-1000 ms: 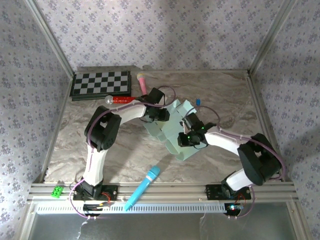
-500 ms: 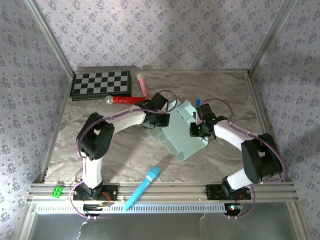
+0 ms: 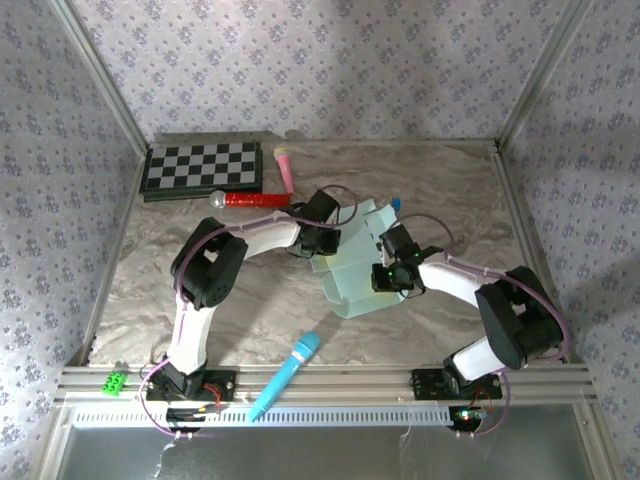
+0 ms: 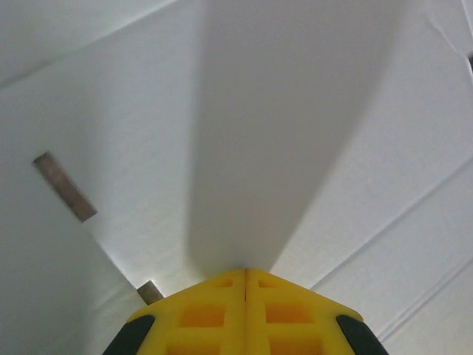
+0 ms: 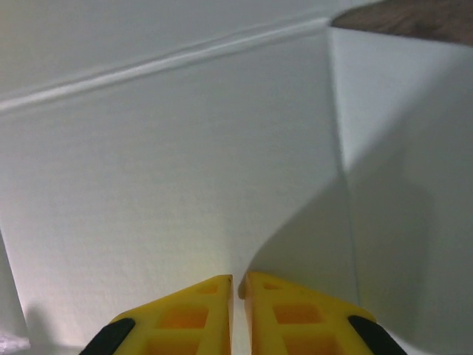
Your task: Fold the paper box
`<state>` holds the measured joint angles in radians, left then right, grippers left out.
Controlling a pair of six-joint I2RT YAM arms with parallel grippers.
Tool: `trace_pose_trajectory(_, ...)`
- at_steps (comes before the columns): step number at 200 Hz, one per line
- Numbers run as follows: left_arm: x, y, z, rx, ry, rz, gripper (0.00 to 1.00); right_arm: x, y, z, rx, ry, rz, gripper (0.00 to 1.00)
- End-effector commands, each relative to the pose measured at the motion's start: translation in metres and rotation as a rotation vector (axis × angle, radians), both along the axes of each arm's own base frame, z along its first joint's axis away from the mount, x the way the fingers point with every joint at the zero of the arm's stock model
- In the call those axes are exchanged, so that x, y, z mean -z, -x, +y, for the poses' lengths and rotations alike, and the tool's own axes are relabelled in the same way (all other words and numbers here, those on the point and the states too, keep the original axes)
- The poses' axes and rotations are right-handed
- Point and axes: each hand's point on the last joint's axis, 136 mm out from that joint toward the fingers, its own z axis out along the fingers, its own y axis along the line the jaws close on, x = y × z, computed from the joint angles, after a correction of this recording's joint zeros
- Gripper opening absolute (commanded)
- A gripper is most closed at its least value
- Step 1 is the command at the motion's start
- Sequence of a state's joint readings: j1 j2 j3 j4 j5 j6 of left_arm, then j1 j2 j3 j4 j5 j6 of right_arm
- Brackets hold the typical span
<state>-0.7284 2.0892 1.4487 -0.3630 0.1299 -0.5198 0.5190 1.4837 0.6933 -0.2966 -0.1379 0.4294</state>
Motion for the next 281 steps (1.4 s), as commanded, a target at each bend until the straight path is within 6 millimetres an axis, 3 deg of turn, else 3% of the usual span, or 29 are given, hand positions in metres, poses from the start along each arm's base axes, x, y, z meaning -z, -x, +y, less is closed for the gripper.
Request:
trace_pose_trajectory(1,0.018,0.011,-0.013,0.089,-0.004,0.052,0.02,0.018,0.029,0.009,-0.011,0.002,0.103,0.15)
trace_pose_trajectory(31,0.008,0.009,-0.022,0.117,0.026,0.053,0.03,0.002,0.023,0.011,-0.011,0.017,0.053,0.15)
trace_pose_trajectory(57,-0.018,0.006,-0.028,0.131,0.06,0.027,0.06,-0.023,0.013,0.007,0.005,0.004,0.01,0.16)
trace_pose_trajectory(96,-0.082,-0.009,-0.028,0.116,0.133,-0.074,0.13,-0.063,-0.029,0.004,0.04,-0.102,-0.088,0.15)
trace_pose_trajectory(126,-0.11,-0.038,-0.003,0.025,0.124,-0.153,0.18,-0.074,-0.065,0.004,0.045,-0.135,-0.124,0.15)
trace_pose_trajectory(166,-0.109,-0.084,0.035,-0.105,0.09,-0.179,0.28,-0.064,-0.106,0.016,0.034,-0.148,-0.109,0.14)
trace_pose_trajectory(200,-0.098,-0.111,0.045,-0.121,0.066,-0.167,0.47,-0.043,-0.132,0.027,0.03,-0.136,-0.075,0.1)
trace_pose_trajectory(213,-0.093,-0.118,0.045,-0.118,0.051,-0.155,0.51,-0.029,-0.133,0.027,0.035,-0.117,-0.047,0.08)
trace_pose_trajectory(218,-0.09,-0.12,0.045,-0.116,0.047,-0.146,0.53,-0.035,-0.143,0.03,0.038,-0.121,-0.066,0.08)
trace_pose_trajectory(245,-0.069,-0.122,0.042,-0.096,0.028,-0.094,0.55,-0.015,-0.145,0.032,0.037,-0.099,-0.03,0.05)
trace_pose_trajectory(249,-0.075,-0.127,0.04,-0.096,0.037,-0.105,0.55,-0.013,-0.145,0.033,0.035,-0.098,-0.027,0.04)
trace_pose_trajectory(281,-0.057,-0.127,0.042,-0.102,0.001,-0.067,0.54,0.001,-0.141,0.034,0.035,-0.081,0.006,0.03)
